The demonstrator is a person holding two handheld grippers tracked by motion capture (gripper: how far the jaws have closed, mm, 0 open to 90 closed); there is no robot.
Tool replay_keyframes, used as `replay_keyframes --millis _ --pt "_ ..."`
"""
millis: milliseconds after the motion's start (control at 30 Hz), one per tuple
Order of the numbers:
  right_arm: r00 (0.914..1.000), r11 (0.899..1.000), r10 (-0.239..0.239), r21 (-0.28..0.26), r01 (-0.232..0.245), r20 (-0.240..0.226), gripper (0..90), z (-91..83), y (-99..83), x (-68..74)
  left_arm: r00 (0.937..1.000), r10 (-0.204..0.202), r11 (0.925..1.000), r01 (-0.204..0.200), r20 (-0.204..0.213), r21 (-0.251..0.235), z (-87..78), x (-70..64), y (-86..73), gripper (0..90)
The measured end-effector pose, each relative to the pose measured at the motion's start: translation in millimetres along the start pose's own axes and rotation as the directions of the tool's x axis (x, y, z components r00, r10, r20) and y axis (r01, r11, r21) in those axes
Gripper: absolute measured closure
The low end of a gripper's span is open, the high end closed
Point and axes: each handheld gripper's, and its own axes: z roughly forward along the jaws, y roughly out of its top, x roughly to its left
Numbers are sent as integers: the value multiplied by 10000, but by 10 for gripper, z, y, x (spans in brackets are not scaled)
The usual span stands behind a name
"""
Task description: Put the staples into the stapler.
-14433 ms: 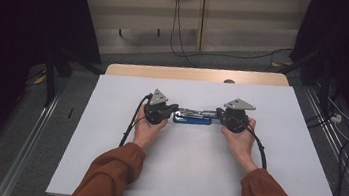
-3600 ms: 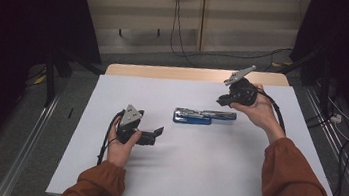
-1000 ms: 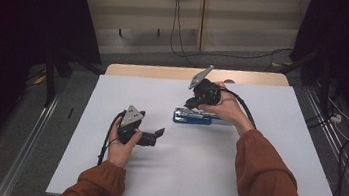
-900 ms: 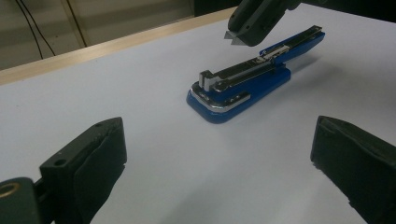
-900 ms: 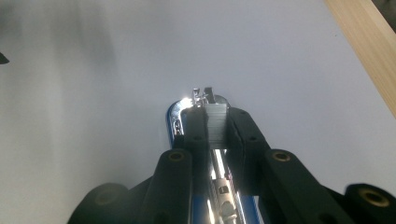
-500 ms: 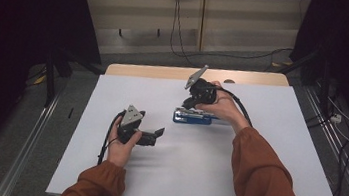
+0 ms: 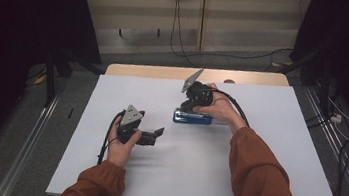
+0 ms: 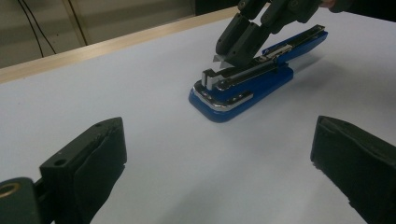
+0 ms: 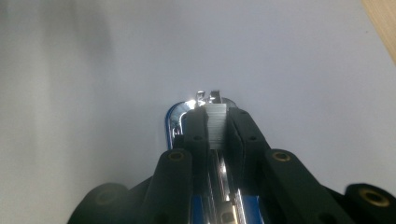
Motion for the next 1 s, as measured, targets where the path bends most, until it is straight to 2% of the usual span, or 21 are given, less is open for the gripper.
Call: replay_keyframes --millis 167,467,1000 --pt "10000 9998 -75 179 75 -40 794 27 1 2 10000 31 10000 -31 -40 5 -1 2 -1 37" --pt "9998 9998 -133 178 135 -113 794 48 -8 -10 10000 63 10000 -63 -33 26 -4 4 1 36" --pt "9976 9975 -663 227 667 -174 794 82 40 -14 10000 85 10000 -85 -18 -10 -9 12 2 36"
